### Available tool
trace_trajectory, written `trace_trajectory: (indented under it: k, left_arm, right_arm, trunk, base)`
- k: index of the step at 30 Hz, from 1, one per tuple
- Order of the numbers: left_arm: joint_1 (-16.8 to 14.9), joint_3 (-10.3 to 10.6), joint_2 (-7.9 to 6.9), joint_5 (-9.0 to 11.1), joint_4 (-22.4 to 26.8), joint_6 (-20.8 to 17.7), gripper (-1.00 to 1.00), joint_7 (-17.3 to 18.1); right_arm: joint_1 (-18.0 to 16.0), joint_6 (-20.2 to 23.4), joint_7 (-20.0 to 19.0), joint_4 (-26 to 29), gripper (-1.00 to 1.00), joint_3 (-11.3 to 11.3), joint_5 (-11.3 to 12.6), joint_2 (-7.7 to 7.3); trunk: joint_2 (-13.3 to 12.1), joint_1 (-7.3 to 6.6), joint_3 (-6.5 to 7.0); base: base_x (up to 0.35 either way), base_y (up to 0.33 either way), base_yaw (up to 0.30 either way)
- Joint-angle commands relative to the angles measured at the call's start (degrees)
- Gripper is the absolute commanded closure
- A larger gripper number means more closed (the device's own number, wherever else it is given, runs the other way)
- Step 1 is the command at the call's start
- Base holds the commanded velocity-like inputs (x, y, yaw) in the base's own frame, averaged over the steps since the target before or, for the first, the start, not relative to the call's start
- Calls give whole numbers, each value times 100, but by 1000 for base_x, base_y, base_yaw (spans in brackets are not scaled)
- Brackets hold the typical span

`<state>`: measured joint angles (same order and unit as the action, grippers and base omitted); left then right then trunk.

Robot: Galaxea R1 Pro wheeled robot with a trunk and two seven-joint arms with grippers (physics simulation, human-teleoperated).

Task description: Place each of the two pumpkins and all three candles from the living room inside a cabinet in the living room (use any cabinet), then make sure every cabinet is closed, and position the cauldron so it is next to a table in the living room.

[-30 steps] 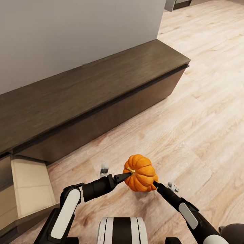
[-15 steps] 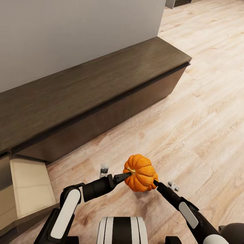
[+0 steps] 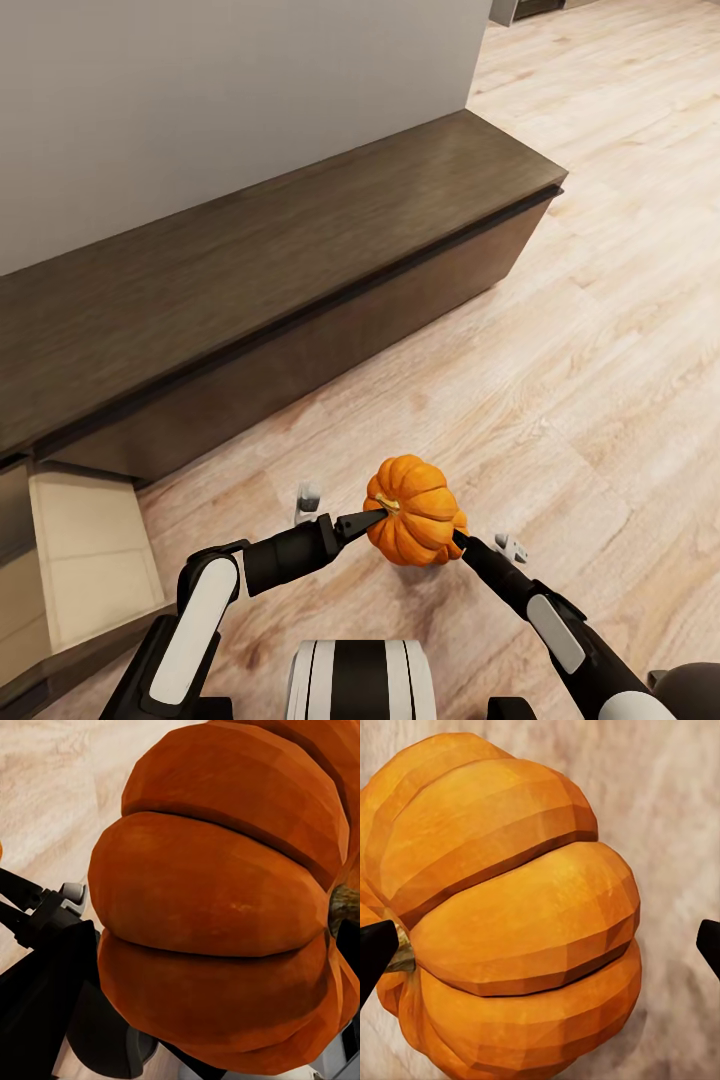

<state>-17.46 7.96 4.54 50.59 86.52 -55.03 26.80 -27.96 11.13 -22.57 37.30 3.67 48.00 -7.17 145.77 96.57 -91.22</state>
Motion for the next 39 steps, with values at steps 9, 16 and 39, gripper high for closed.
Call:
trace_trajectory:
  k: [9,16,39]
  left_arm:
    - [-3,-5,4,-14,5,-26,100,16]
    - [-3,-5,4,-14,5,-26,100,17]
    - [-3,-5,4,-14,5,-26,100,18]
  right_arm:
    - [1,12,12,-109,-100,28,-18,-4]
    - [1,12,15,-109,-100,28,-18,-4]
    - [1,14,16,-109,-100,27,-13,-4]
  trunk:
    - [1,0,-3]
    - [1,0,-3]
    - [1,0,-3]
  base:
    - [0,0,0]
    - [0,0,0]
    - [0,0,0]
